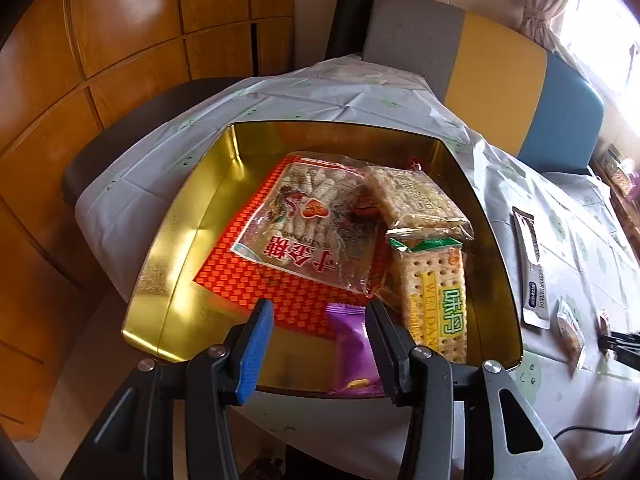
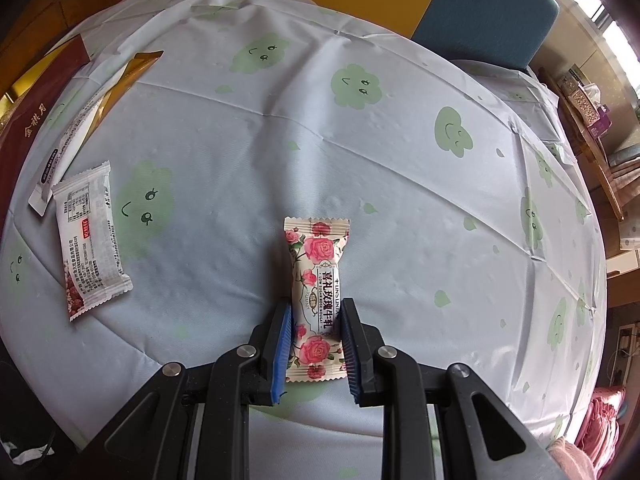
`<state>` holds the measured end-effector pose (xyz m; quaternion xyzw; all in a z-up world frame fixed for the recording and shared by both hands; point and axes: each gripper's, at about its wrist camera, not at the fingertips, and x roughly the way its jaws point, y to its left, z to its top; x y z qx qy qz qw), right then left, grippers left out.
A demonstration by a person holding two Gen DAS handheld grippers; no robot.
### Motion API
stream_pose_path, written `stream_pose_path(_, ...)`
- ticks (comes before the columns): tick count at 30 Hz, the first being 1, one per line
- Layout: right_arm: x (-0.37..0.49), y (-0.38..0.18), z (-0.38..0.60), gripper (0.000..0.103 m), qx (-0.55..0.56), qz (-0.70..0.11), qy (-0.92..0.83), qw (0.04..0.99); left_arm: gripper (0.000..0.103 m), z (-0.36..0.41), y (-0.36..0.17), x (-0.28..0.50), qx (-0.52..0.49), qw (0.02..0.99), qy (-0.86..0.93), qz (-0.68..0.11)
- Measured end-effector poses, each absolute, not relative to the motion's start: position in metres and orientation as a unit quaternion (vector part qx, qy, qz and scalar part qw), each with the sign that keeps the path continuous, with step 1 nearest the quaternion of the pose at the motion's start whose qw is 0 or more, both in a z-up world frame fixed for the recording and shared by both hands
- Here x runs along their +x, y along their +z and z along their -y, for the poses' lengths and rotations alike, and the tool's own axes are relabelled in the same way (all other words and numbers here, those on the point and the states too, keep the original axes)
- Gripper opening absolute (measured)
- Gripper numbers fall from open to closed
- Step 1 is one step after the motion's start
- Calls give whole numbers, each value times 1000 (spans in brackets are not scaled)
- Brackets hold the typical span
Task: Organize snacks
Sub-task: 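Carry the pink rose candy into the gold tray and open the right gripper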
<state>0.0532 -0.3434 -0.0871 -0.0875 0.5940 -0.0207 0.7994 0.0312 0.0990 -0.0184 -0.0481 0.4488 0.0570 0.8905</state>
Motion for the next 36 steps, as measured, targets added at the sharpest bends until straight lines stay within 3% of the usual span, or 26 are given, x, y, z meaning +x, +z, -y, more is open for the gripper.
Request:
stream_pose_path(9, 59, -50, 318, 22, -47, -564, 7, 824, 49, -113, -18, 30, -53, 891, 77, -444)
stream_pose_path(20, 70, -5, 201, 22, -33, -514, 156, 843, 49, -125, -21, 26, -62, 890, 90, -443)
stream_pose_path(36, 111, -5, 43, 25, 34, -520, 308, 796, 48, -145, -20, 23, -76, 889, 115, -436)
